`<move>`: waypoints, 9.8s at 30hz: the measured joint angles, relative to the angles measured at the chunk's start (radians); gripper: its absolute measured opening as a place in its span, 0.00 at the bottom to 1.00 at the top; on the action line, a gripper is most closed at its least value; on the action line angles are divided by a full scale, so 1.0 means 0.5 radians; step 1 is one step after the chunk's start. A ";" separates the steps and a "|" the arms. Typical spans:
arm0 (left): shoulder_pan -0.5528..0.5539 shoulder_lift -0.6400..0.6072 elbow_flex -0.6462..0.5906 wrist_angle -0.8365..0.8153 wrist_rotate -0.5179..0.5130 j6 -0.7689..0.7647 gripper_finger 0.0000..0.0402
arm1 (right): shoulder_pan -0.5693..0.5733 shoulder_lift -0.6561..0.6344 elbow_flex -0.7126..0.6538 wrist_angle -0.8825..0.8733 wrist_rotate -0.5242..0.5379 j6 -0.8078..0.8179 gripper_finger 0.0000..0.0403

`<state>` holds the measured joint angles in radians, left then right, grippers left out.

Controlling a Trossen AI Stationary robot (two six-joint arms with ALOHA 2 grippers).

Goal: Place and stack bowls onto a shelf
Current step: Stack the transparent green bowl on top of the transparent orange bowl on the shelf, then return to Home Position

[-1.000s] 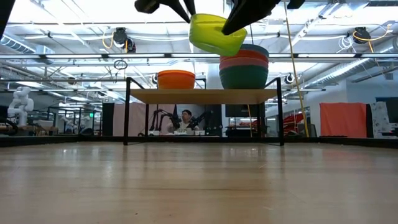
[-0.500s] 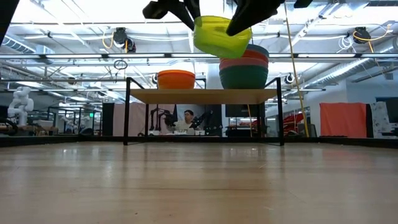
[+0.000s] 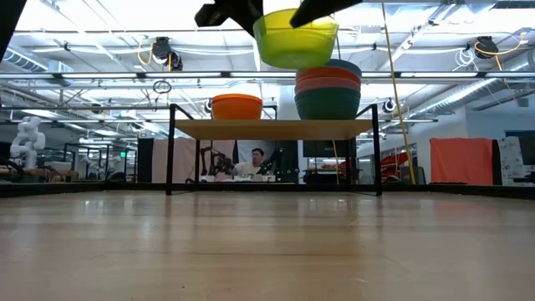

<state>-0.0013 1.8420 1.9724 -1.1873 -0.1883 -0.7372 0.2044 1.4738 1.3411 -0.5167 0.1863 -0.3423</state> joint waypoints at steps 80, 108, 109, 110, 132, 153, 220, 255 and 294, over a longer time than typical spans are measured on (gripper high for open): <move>1.338 -0.092 -0.002 -0.077 0.274 0.925 0.00 | 0.048 -0.872 0.001 0.007 0.107 0.114 0.33; 1.255 -0.162 -0.001 -0.073 0.821 0.852 0.21 | 0.048 -0.950 0.001 -0.043 0.105 0.008 0.33; 1.250 -0.188 -0.001 -0.074 0.869 0.861 0.21 | 0.048 -0.975 0.000 -0.051 0.105 -0.020 0.33; 1.242 -0.221 -0.001 -0.073 0.900 0.864 0.21 | 0.048 -1.008 0.000 -0.063 0.107 -0.061 0.33; 1.051 -1.482 -0.001 -0.061 0.690 1.002 0.21 | 0.046 -1.709 0.000 -0.138 0.202 -0.130 0.33; 1.070 -2.345 0.001 -0.376 0.612 1.043 0.21 | 0.047 -2.266 0.000 -0.508 0.256 0.526 0.33; 1.939 -3.536 -0.014 -0.767 1.061 1.330 0.21 | -0.031 -2.940 -0.507 -0.780 0.358 0.814 0.33; 2.317 -3.535 -1.078 -0.146 1.503 1.801 0.21 | -0.031 -2.943 -1.631 0.377 0.354 0.656 0.33; 2.219 -3.534 -3.306 2.460 1.485 1.141 0.21 | -0.031 -2.942 -2.407 1.228 0.441 0.578 0.33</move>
<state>1.1084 0.0750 0.3194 0.0429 0.5544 -0.1665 0.1890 0.0029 0.1375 0.0971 0.4068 -0.0533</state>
